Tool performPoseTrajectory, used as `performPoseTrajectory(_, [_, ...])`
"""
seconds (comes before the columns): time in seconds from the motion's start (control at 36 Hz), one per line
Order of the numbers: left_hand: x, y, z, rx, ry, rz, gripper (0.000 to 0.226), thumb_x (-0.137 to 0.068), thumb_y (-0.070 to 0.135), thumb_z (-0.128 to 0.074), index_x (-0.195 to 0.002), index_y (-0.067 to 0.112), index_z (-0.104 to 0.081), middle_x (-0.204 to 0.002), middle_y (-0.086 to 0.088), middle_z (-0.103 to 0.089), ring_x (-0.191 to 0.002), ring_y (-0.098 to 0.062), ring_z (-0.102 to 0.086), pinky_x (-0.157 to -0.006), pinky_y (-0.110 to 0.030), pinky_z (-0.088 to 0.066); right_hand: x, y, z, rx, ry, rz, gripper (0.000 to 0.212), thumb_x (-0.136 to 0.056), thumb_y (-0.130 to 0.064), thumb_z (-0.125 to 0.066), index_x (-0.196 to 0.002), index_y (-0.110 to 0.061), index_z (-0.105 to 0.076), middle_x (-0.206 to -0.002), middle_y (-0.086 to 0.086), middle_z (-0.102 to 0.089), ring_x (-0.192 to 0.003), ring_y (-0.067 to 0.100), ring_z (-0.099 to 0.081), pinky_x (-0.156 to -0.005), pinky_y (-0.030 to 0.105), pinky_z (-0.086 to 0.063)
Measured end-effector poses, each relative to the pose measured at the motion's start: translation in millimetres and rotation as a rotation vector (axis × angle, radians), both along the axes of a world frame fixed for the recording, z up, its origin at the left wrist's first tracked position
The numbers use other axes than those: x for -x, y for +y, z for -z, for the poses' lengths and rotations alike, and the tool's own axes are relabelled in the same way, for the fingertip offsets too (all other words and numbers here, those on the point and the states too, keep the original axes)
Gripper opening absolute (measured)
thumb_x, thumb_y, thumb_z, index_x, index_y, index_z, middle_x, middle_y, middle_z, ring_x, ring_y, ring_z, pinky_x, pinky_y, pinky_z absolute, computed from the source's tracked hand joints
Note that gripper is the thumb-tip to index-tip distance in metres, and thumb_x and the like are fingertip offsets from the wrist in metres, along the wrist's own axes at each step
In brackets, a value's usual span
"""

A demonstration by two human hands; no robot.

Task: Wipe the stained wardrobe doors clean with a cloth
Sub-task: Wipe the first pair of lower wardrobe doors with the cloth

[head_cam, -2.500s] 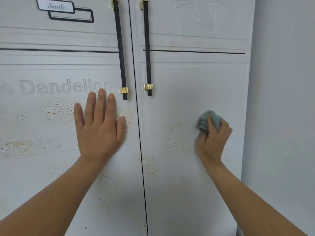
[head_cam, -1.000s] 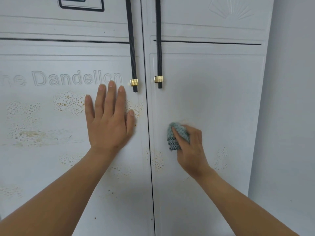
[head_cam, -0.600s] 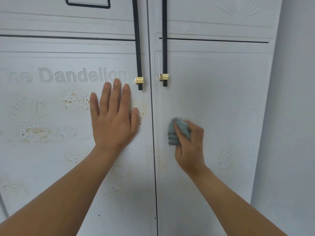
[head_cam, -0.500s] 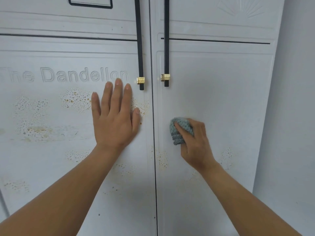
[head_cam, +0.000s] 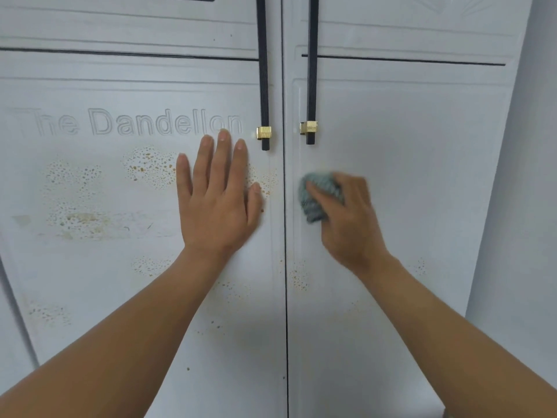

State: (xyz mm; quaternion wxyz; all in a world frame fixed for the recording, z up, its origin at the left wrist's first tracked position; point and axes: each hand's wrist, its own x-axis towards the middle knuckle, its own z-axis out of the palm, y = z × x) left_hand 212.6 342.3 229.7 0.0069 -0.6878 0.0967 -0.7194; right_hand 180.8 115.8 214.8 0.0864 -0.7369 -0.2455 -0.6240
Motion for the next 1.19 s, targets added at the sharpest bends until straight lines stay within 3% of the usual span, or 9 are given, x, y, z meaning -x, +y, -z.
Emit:
performPoseTrajectory(0.11, [0.1,0.1,-0.5,-0.006,-0.01,0.0,0.061,-0.104,0.038,-0.046,-0.159,0.012,-0.043,-0.167,-0.013,-0.036,-0.156,-0.033,-0.029,-0.124,-0.061,-0.023,-4.4,-5.6,0.7,-0.057,0.043,-0.028,0.043,-0.089,0.002,-0.057,-0.131,-0.003,-0.064,-0.128,0.016,-0.05,-0.112,0.035,-0.046,-0.091,0.043,-0.052])
performPoseTrajectory(0.19, [-0.4,1.1,-0.3,-0.007,0.0,-0.001,0.061,-0.105,0.039,-0.044,-0.159,0.012,-0.042,-0.167,-0.013,-0.036,-0.156,-0.034,-0.029,-0.125,-0.061,-0.023,-7.9,-9.5,45.3,0.109,0.117,-0.071,0.035,-0.094,-0.004,-0.055,-0.126,-0.01,-0.069,-0.129,0.01,-0.053,-0.113,0.035,-0.05,-0.087,0.046,-0.054])
performPoseTrajectory(0.33, [-1.1,0.6,-0.7,-0.005,0.006,0.001,0.06,-0.105,0.039,-0.042,-0.159,0.012,-0.042,-0.166,-0.013,-0.036,-0.156,-0.034,-0.03,-0.125,-0.061,-0.022,0.9,-15.2,69.1,0.443,0.146,-0.055,0.042,-0.071,0.005,-0.066,-0.111,-0.003,-0.073,-0.123,0.014,-0.053,-0.107,0.034,-0.051,-0.084,0.048,-0.053])
performPoseTrajectory(0.53, [-0.2,1.2,0.2,-0.002,-0.007,-0.002,0.06,-0.105,0.039,-0.043,-0.158,0.012,-0.043,-0.166,-0.013,-0.037,-0.156,-0.034,-0.031,-0.124,-0.061,-0.024,2.7,8.8,32.7,0.134,0.024,-0.025,0.038,-0.086,0.003,-0.056,-0.122,0.002,-0.068,-0.123,0.012,-0.047,-0.106,0.033,-0.048,-0.087,0.039,-0.051])
performPoseTrajectory(0.64, [-1.1,1.5,-0.1,-0.004,-0.018,-0.005,0.059,-0.104,0.038,-0.045,-0.157,0.012,-0.045,-0.165,-0.013,-0.039,-0.155,-0.034,-0.032,-0.123,-0.062,-0.025,-1.6,3.8,85.6,0.229,0.076,-0.088,0.03,-0.088,-0.002,-0.066,-0.117,0.0,-0.071,-0.123,0.012,-0.052,-0.103,0.032,-0.052,-0.085,0.039,-0.05])
performPoseTrajectory(0.75, [-1.6,0.7,0.0,-0.004,-0.026,-0.005,0.059,-0.104,0.038,-0.046,-0.157,0.011,-0.046,-0.164,-0.014,-0.04,-0.154,-0.034,-0.034,-0.123,-0.062,-0.027,-2.7,-7.3,121.8,0.497,0.183,-0.083,0.018,-0.084,-0.006,-0.07,-0.102,-0.002,-0.073,-0.121,0.015,-0.058,-0.105,0.032,-0.055,-0.084,0.046,-0.053])
performPoseTrajectory(0.94, [0.0,1.3,0.5,-0.005,-0.023,0.002,0.059,-0.104,0.037,-0.046,-0.157,0.012,-0.045,-0.165,-0.014,-0.039,-0.155,-0.035,-0.033,-0.124,-0.062,-0.025,-1.5,4.0,77.0,0.161,0.042,-0.043,0.034,-0.085,0.005,-0.061,-0.118,0.002,-0.07,-0.121,0.016,-0.053,-0.105,0.035,-0.051,-0.088,0.041,-0.052])
performPoseTrajectory(1.11, [-1.7,1.2,1.1,-0.009,-0.028,0.004,0.059,-0.104,0.037,-0.047,-0.157,0.012,-0.046,-0.165,-0.014,-0.039,-0.154,-0.034,-0.033,-0.123,-0.062,-0.026,-1.0,-9.2,134.4,0.514,0.179,-0.09,0.02,-0.088,-0.011,-0.068,-0.107,-0.005,-0.073,-0.126,0.012,-0.052,-0.111,0.03,-0.052,-0.088,0.046,-0.054])
performPoseTrajectory(1.19, [-1.8,0.9,0.7,-0.004,-0.026,0.002,0.059,-0.104,0.037,-0.047,-0.157,0.012,-0.046,-0.165,-0.013,-0.039,-0.155,-0.034,-0.033,-0.124,-0.062,-0.026,9.7,-15.8,127.8,0.428,0.221,-0.14,0.037,-0.084,-0.002,-0.063,-0.119,-0.006,-0.07,-0.126,0.013,-0.054,-0.11,0.032,-0.056,-0.093,0.04,-0.053])
